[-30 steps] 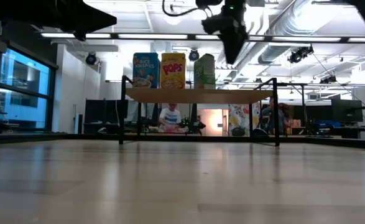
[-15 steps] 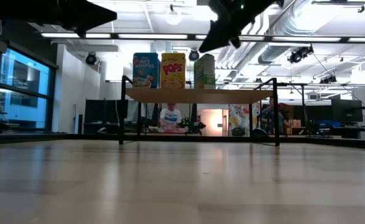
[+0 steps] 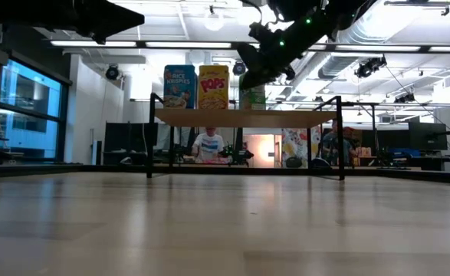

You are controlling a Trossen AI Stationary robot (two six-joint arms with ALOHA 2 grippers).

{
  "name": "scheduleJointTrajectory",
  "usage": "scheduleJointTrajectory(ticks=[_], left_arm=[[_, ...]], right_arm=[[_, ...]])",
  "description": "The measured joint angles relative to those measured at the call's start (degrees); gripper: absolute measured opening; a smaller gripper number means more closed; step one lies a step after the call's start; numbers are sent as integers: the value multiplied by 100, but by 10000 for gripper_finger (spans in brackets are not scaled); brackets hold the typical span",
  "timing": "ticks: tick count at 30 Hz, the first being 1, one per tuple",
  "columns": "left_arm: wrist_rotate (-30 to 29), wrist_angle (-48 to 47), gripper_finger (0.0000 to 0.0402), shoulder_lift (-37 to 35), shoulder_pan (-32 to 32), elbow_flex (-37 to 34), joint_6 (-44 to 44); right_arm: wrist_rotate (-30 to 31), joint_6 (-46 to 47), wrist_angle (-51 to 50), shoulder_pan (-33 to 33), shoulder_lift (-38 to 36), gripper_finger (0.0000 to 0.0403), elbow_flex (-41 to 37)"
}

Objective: Stack cereal on shelf
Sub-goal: Put the right green cereal box on the shelf

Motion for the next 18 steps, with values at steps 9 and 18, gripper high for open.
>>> scheduleJointTrajectory(ticks=[9,18], left_arm=[[-1,-2,0,0,0,0,0],[-2,-3,0,0,0,0,-1]], right_arm=[[349,-23,428,-90,2,0,2],[655,37,353,-198,2,0,2]])
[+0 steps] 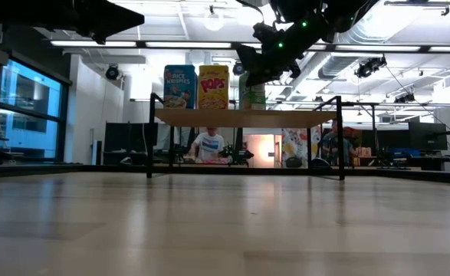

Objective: Stack cereal on shelf
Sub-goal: Put the right green cereal box on the shelf

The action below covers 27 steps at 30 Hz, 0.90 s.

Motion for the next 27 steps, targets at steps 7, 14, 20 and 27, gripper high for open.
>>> scheduleJointTrajectory(ticks=[7,14,20,27], left_arm=[[-3,0,0,0,0,0,1],[-3,-2,0,0,0,0,-1],[-3,-2,0,0,0,0,-1],[-3,-3,0,0,0,0,-1]], right_arm=[[330,65,-62,-22,0,0,2],[639,29,-105,-22,0,0,4],[896,28,-160,-22,0,0,7],[1345,27,-372,-22,0,0,9]])
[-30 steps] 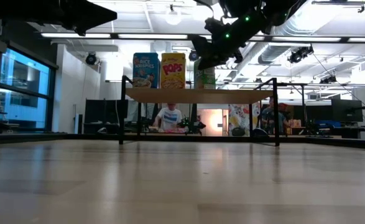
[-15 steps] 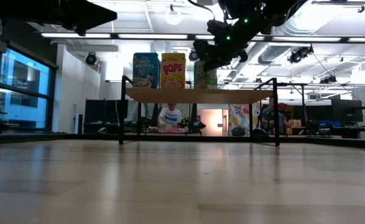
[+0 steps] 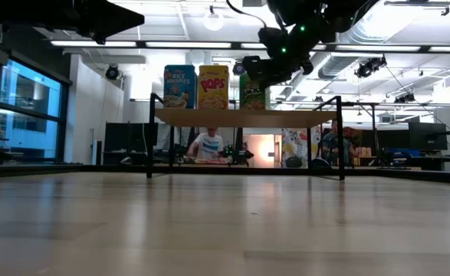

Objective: Stack cereal on shelf
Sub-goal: Put the right green cereal box on the shelf, then put the green cereal box on the shelf aligned with the other green cereal box

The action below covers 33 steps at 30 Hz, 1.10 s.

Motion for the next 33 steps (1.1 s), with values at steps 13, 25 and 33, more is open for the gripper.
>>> scheduleJointTrajectory(ticks=[13,25,33], left_arm=[[0,-1,0,0,0,0,0],[0,-51,0,1,0,0,-8],[2,-54,0,2,0,0,-12]], right_arm=[[465,-107,-189,-1,0,0,0],[-239,-234,-975,-33,-299,0,0],[-1699,-53,-1968,332,-1281,0,-408]])
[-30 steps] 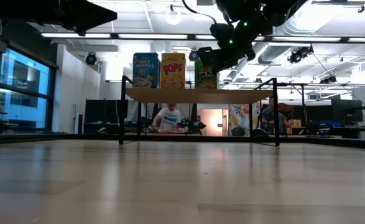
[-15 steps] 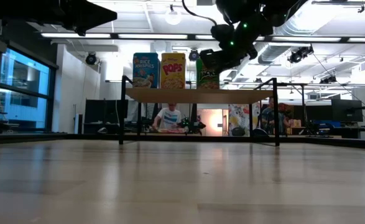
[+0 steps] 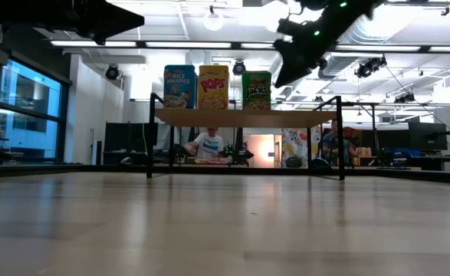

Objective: Stack cereal on shelf
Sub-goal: Put the green cereal box on the shelf aligned with the other green cereal box

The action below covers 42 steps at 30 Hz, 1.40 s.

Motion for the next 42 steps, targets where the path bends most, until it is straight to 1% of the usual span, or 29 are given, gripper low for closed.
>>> scheduleJointTrajectory(ticks=[2,3,6,7,10,12,14,16,24,27,30,33,35,38,42], left_arm=[[0,1,0,0,0,0,-1],[0,2,0,-2,0,0,-3],[0,17,0,0,0,0,-1],[0,18,0,0,0,0,-3],[2,52,0,0,0,0,-10],[2,81,0,0,0,0,-88],[2,111,0,2,2,0,-149],[2,170,0,2,2,0,-151],[2,315,1,15,2,0,-163],[4,332,17,104,0,0,-344],[182,342,55,246,1,0,-493],[435,500,107,483,0,-2,-838],[452,742,143,662,0,-2,-1022],[446,866,193,853,0,-2,-1041],[446,877,241,965,0,1,-1058]], right_arm=[[-200,12,365,254,-304,0,-375],[-279,13,717,407,-450,0,-590],[-638,-4,2181,865,-793,0,-1341],[-819,-60,2808,1022,-854,0,-1627],[-1316,-276,4624,1344,-891,0,-2350],[-1611,-423,5618,1451,-834,0,-2704],[-1854,-622,6267,1497,-819,0,-2942],[-1982,-761,6690,1488,-820,0,-3037],[-2004,-1031,6820,1471,-820,0,-2971],[-2004,-1001,6790,1471,-820,0,-2971],[-2004,-1001,6778,1471,-820,0,-2971],[-2004,-1001,6778,1471,-820,0,-2971],[-2004,-1000,6776,1471,-820,0,-2971],[-2004,-1000,6761,1471,-820,0,-2971],[-2004,-1001,6692,1469,-817,0,-2971]])
